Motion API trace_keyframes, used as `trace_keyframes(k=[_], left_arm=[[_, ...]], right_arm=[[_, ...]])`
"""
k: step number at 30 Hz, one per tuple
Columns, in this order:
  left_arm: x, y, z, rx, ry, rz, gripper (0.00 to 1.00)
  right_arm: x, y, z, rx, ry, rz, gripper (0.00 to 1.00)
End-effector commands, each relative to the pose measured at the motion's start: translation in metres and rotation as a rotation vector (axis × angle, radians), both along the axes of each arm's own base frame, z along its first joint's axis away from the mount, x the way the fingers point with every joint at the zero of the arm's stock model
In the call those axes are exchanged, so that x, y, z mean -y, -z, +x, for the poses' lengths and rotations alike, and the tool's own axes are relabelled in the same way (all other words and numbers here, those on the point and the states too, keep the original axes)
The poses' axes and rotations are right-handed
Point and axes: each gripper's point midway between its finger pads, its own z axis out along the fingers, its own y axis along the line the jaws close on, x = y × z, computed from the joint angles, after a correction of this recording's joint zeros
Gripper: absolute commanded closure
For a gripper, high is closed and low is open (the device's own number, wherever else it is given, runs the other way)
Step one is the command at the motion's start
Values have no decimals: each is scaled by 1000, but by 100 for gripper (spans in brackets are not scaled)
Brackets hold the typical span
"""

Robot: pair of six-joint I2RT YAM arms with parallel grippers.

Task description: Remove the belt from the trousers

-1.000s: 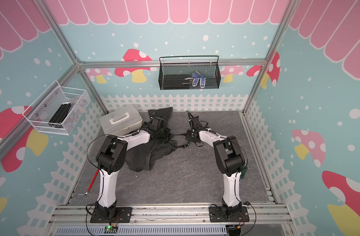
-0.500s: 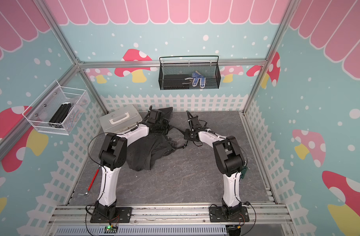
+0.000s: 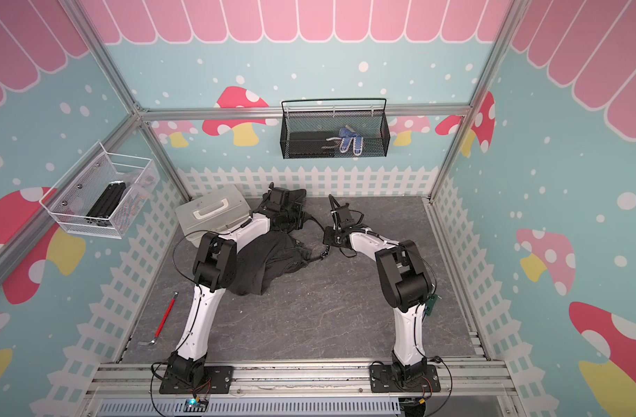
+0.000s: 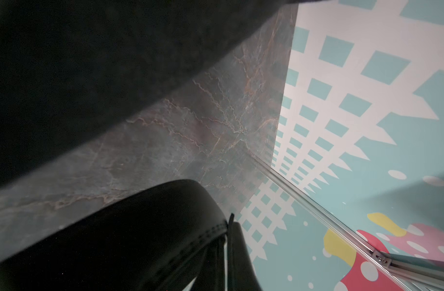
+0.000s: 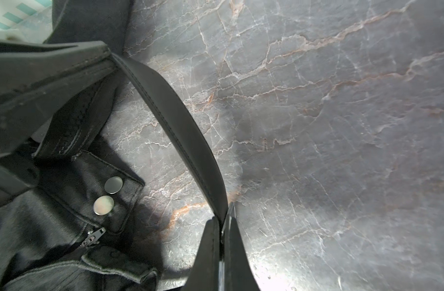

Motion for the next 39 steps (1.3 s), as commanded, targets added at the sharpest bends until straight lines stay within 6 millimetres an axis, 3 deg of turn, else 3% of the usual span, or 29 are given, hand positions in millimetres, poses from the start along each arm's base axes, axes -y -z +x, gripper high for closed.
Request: trace_keyframes(k=[1,6,9,13,24,28,29,30,31,32,35,37,39], left_arm=[[-85,-15,54,137,-287,55,100],[-96,1,44,111,-303,76,100],[-98,6,42,106,-306,76,100],[-96,10,41,101,-295,74,100],[-98,18,32,90,-294,75,100],[-97,17,29,93,-293,70,100],[-95,15,30,100,-284,63,98],[-91,10,31,119,-263,50,85],[-83,0,36,167,-226,27,58],[-72,-15,40,225,-155,2,44],[-46,-50,27,310,73,46,36],[-31,-67,5,353,228,114,35],[-26,-70,-24,349,351,197,35]], right_arm=[[28,48,-54,-255,-2,-116,100],[21,55,-55,-288,-24,-95,100],[15,52,-56,-290,-51,-66,85],[11,46,-59,-284,-73,-52,72],[2,24,-59,-250,-95,-35,71],[-2,25,-58,-252,-102,-27,71],[-3,26,-58,-254,-105,-28,71],[-4,23,-57,-246,-112,-29,70],[-4,20,-55,-234,-116,-35,70],[-4,14,-52,-213,-125,-42,70],[-5,-12,-43,-123,-172,-68,68],[-8,-26,-39,-67,-230,-80,66],[-14,-37,-38,-12,-301,-79,64]])
